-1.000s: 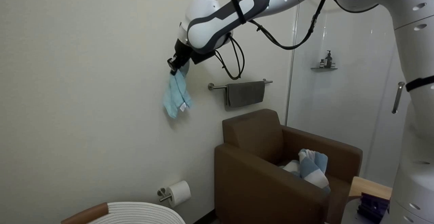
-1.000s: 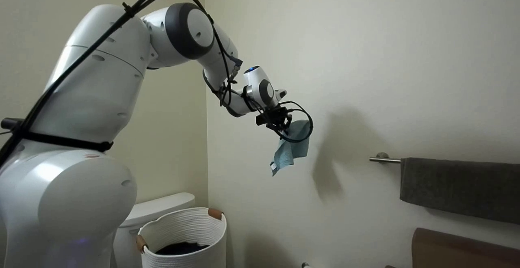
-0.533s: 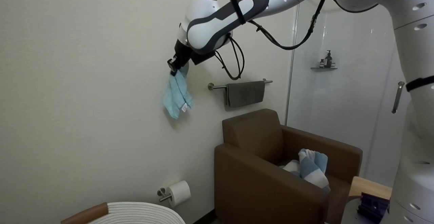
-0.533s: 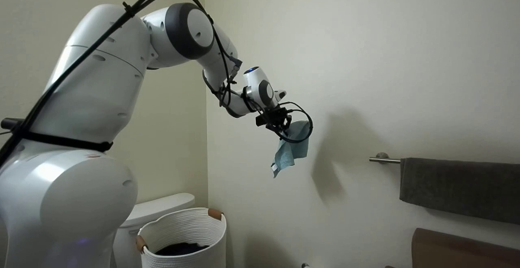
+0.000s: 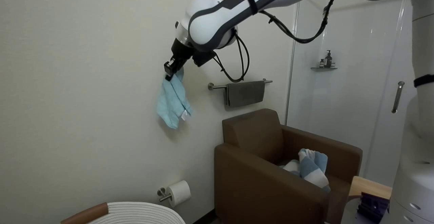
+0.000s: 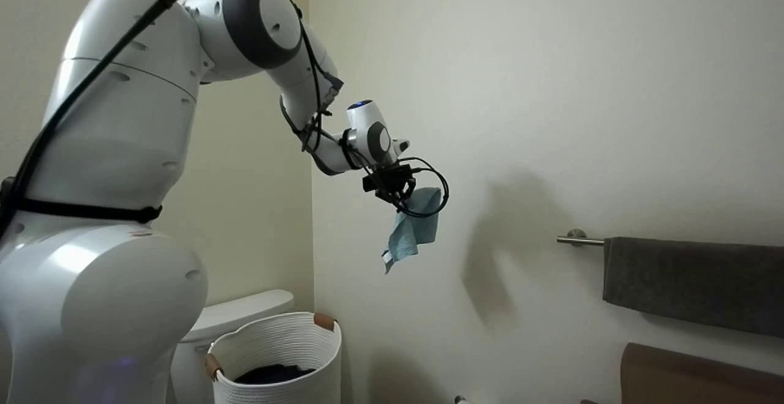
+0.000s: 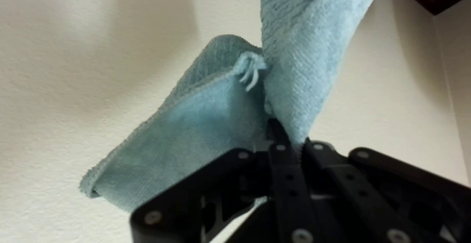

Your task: Unhang the blue towel and put it in the laundry hamper

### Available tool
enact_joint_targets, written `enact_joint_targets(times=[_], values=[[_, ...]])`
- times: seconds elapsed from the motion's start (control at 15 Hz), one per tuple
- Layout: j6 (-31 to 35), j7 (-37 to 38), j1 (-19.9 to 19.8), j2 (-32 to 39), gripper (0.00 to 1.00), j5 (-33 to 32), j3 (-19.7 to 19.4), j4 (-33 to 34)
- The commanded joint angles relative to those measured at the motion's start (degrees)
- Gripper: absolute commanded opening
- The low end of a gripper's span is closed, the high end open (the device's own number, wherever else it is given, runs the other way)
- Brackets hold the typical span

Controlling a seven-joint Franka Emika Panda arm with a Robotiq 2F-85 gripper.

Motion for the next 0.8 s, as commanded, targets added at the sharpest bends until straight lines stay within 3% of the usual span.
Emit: enact_joint_targets(times=[0.0,0.27,0.53,0.73], values=[[3.38,-9.66,-0.86,-8.59,0.06,8.78,4.06,-12.42],[2.4,-25.31,1.21,-11.63,0.06,26.22,9.02,-18.43],[-0.56,-41.41,4.31,-10.67,0.06,43.55,12.07,-16.88],[-5.75,-48.79,5.02,-9.46,0.06,49.28,12.45,-16.46]])
